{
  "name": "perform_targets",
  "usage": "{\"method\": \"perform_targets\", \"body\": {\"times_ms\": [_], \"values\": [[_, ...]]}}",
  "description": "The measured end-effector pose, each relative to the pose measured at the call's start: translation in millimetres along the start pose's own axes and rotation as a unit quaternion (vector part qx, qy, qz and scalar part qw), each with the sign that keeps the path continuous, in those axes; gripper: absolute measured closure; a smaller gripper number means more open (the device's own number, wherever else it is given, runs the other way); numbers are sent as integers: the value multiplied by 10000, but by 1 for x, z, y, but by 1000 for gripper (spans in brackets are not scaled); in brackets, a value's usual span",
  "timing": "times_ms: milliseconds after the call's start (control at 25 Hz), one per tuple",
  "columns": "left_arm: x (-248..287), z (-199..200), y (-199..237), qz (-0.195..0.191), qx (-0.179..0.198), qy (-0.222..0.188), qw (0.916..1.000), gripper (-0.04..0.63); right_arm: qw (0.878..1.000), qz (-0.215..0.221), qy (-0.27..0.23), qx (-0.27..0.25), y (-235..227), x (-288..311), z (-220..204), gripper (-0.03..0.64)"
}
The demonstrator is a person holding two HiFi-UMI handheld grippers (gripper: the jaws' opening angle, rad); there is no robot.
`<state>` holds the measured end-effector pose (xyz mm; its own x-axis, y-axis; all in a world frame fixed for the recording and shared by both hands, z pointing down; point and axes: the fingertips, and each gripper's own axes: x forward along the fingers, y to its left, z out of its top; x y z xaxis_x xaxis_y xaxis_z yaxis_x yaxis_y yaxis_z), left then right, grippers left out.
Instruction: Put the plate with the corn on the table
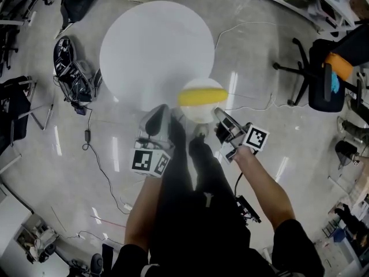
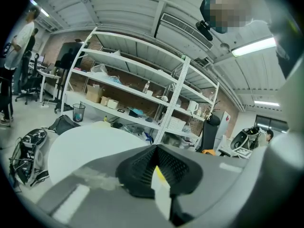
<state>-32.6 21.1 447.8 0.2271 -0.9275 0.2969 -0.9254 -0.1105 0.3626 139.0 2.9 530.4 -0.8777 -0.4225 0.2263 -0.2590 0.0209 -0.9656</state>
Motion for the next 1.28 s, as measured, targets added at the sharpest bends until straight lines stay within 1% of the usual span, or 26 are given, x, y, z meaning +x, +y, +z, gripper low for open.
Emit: {"method": "perform_targets", "body": {"times_ms": [240,400,680,880,1280], "values": [[3,-17,12,40,-73,35,10000,589,10000,20,-29,70,-13,9,-5,598],[6,-28,19,40,-111,69,9999,589,9999,-41,-86,143,-27,14,-5,598],[11,-42,28,-5,-122,157,9998,589,9998,-68,-119,121,-46,26,-8,598],[18,-47,35,-40,-160,182,9997,589,9997,-98,-165,158,-60,39,-7,598],[28,-51,34,-106,-235,195,9995,589,9993,-111,-199,288,-73,50,-7,598]]}}
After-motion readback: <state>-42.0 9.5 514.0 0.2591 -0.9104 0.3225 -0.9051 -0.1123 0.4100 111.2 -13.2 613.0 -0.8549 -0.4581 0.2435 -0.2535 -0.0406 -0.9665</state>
